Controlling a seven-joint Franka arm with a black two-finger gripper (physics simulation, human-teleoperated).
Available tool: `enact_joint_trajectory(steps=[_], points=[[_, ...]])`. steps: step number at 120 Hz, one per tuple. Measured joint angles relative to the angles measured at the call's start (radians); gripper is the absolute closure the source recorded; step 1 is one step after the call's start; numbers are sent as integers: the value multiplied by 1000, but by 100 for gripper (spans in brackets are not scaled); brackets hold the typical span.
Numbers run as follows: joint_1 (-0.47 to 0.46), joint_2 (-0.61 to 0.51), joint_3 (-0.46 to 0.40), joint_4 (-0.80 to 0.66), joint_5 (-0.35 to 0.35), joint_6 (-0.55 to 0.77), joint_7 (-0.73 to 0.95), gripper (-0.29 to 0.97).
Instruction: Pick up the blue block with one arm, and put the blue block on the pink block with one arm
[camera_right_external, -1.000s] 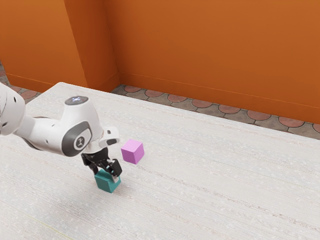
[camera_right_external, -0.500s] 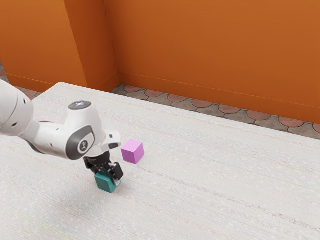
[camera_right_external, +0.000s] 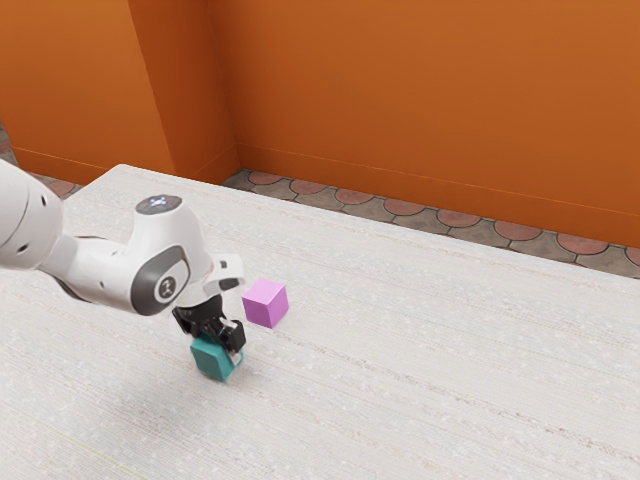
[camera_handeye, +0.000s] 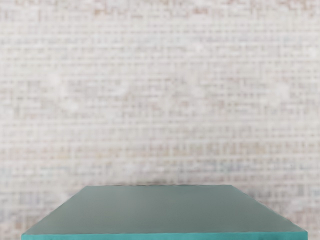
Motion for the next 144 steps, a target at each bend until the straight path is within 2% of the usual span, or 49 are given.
enact_joint_trajectory(steps=[10,26,67,92,138,144], points=[[-2,-10,0,50,21,-14,-4,31],[-6,12,-1,207,64,-78,-11,32],[19,163,-33,439,96,-169,-20,31],[29,211,-42,505,100,-201,-15,31],[28,230,-44,511,95,-217,-9,31],[28,230,-44,511,92,-217,-6,26]])
